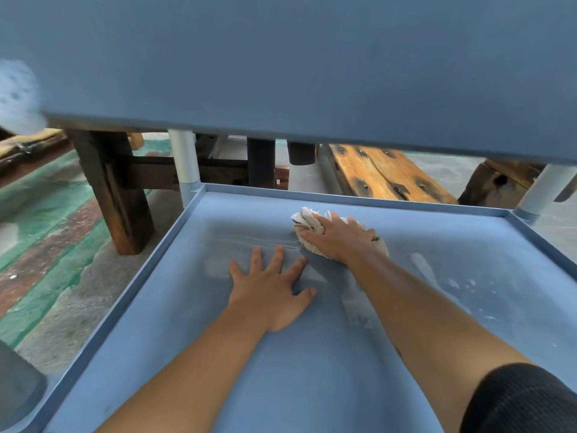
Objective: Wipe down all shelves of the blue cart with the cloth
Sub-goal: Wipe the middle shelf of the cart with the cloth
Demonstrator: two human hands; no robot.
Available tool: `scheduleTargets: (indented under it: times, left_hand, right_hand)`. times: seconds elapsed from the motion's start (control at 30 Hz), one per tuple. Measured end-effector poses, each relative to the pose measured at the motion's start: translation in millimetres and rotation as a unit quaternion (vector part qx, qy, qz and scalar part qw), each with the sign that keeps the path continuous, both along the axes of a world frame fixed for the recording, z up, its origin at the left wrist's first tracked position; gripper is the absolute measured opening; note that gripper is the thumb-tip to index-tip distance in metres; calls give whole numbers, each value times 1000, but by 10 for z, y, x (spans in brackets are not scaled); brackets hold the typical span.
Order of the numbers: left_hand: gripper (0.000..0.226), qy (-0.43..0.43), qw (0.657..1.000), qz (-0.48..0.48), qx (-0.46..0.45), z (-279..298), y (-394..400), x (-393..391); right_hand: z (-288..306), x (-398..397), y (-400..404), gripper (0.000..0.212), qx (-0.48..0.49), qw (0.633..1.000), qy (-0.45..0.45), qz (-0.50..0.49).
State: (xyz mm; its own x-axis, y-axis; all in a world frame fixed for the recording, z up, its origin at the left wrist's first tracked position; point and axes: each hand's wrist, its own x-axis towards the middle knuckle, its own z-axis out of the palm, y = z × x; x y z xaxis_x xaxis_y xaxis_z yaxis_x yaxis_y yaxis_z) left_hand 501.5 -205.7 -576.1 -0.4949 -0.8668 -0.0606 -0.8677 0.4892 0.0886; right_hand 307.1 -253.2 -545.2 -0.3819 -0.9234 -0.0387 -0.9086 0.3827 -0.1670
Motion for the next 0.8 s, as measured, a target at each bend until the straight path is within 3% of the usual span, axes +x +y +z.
scheduleTargets:
  times: [0.43, 0.8]
  left_hand:
    - [56, 1, 1000, 4, 10, 70, 15, -31]
    - [55, 2, 1000, 7, 22, 83, -27, -53]
  right_hand:
    - [70, 10, 695, 72, 72, 992, 22, 105]
    - [71, 208, 1421, 81, 95, 986, 6, 139]
